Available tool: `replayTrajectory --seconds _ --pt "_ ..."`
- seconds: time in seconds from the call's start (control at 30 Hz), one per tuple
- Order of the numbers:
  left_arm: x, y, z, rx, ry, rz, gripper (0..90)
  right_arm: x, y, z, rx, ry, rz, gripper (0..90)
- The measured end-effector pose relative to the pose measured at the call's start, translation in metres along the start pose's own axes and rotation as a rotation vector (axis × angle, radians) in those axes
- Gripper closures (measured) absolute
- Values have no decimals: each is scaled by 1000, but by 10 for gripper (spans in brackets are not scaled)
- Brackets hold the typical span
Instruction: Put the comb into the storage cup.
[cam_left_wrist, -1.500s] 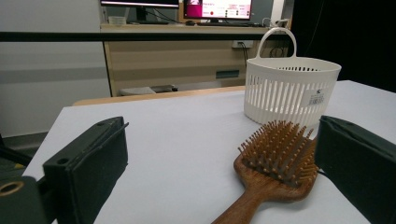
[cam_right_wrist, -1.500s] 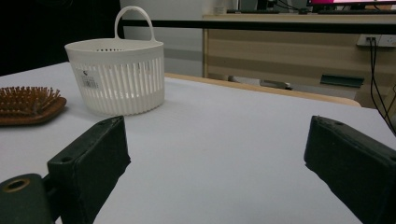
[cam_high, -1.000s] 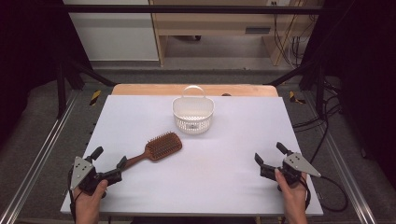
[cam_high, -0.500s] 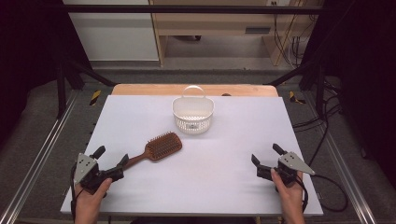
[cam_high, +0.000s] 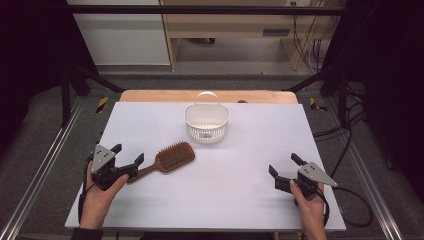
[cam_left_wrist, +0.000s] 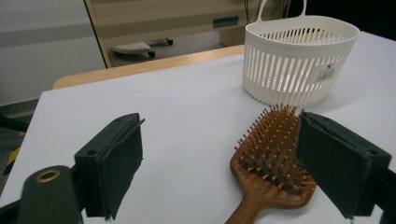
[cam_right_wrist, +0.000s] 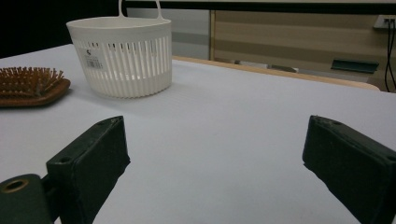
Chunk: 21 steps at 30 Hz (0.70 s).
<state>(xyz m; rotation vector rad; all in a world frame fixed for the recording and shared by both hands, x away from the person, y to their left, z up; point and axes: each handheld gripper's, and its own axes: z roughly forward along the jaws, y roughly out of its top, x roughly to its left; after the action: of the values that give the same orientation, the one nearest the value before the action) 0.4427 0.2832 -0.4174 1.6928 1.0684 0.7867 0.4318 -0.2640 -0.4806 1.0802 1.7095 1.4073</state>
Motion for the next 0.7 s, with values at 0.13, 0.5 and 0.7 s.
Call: replayTrajectory --seconds 0.13,0.5,0.7 --pt "-2 3 6 32 -12 16 219 0 0 0 -2 2 1 72" --pt "-8 -3 27 221 -60 98 648 1 0 1 5 11 -1 75" --pt "-5 -9 40 350 -104 131 867 1 0 1 7 16 0 77"
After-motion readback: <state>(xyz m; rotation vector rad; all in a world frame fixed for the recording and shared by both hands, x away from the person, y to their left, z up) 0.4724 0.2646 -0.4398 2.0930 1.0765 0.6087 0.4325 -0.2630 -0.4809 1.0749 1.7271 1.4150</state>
